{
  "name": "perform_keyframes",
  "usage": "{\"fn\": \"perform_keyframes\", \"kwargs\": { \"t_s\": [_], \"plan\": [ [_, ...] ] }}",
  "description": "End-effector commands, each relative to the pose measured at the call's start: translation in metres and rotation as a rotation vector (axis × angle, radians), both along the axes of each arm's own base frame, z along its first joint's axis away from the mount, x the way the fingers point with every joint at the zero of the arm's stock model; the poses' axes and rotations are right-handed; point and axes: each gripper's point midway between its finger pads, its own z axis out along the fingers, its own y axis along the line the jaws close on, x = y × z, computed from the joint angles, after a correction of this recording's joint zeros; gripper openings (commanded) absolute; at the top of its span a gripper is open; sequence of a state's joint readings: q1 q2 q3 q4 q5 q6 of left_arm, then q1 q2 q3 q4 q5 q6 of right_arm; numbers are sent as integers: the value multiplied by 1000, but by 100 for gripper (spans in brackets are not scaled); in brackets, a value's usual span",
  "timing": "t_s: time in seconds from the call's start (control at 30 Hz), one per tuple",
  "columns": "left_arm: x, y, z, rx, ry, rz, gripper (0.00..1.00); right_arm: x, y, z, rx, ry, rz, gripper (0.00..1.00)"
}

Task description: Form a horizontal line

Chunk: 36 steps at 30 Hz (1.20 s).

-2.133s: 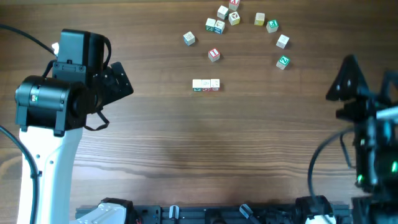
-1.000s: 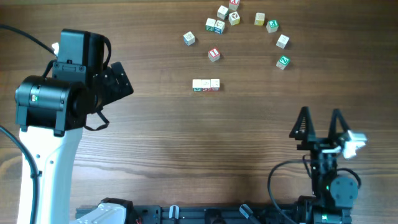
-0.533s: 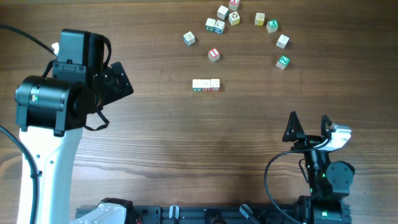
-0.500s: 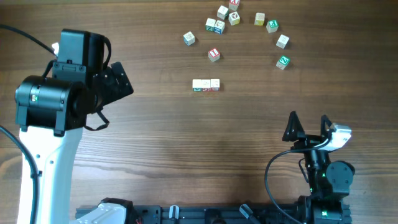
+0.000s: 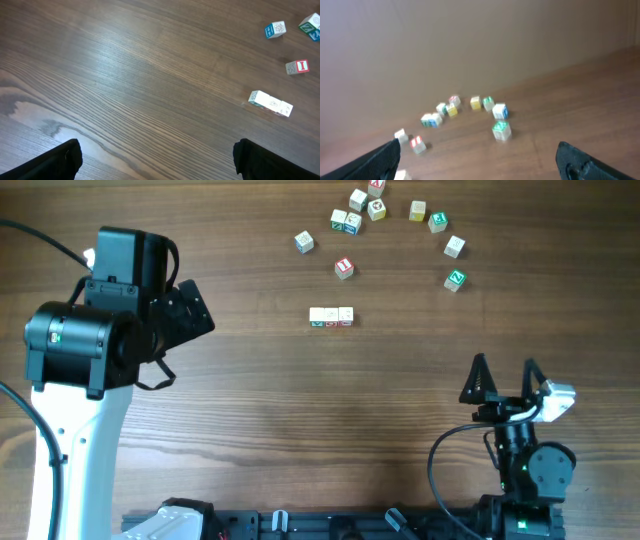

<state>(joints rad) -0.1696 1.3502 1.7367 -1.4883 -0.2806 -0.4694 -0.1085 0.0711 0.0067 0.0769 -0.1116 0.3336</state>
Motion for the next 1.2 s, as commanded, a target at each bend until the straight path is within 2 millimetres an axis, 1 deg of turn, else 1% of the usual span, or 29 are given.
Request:
{"fn": "perform_keyframes", "kwargs": {
  "t_s": [0.0,0.07,0.2,0.43,1.17],
  "plan": [
    [1,4,2,5,-9,20,100,-4,2,-1,-20,-2,11,100],
    [1,4,2,5,-9,20,100,-4,2,-2,-30,3,12,100],
    [1,4,2,5,-9,20,100,-4,2,-3,-118,4,10,100],
    [1,4,2,5,-9,20,100,-4,2,-4,-207,7,7,100],
    [1,4,2,5,-9,20,100,-4,3,-3,-200,2,12,100]
  ]
}}
